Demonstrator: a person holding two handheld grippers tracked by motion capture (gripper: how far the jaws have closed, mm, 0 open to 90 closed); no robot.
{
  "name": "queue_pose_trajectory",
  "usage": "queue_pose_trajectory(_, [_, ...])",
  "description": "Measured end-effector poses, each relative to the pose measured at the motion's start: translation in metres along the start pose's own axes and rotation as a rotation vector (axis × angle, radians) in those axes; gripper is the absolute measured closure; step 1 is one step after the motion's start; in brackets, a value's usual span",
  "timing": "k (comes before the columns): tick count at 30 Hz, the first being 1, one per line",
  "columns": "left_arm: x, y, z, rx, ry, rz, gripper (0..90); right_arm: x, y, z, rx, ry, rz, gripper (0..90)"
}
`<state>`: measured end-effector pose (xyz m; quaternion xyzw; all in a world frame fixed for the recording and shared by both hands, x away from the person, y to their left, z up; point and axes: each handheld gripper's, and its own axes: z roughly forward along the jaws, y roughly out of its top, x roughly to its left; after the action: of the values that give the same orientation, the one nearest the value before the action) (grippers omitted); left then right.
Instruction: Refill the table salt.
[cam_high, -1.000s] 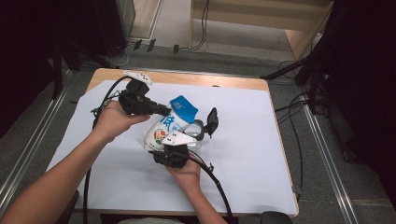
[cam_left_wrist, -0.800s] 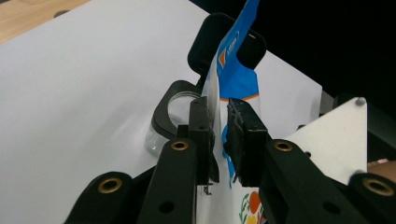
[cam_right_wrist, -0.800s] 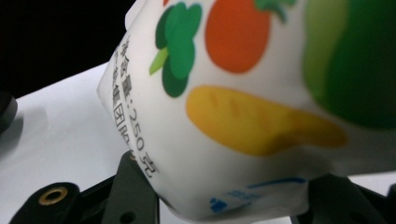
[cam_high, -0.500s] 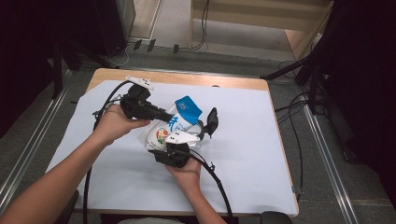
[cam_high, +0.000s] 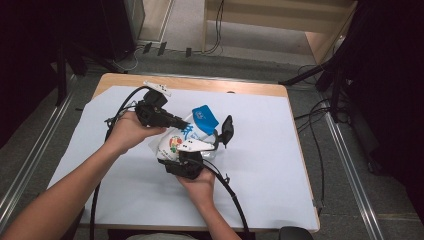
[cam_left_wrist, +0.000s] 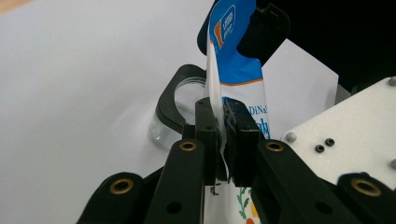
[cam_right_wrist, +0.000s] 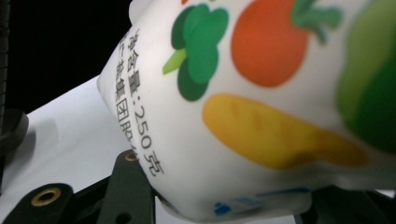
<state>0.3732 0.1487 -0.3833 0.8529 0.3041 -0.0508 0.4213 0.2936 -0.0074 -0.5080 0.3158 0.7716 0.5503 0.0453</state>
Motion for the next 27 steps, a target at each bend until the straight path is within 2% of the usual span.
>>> queue_pose_trajectory(8, [0.0027,0.0019,0.0026,0.000,-0.005,-0.018,86.4,-0.0008,0.0016,-0.0006,0.005,0.006,0.001,57.4])
queue_pose_trajectory(17, [0.0077,0.0024,0.0064,0.031,-0.006,-0.043,86.1,-0.0022,0.0013,0.0016,0.017,0.044,0.062,57.9])
queue_pose_trajectory(27, [0.0092,0.0020,0.0103,0.055,-0.004,-0.050,86.2,-0.0007,0.0009,0.0037,0.033,0.059,0.079,57.9])
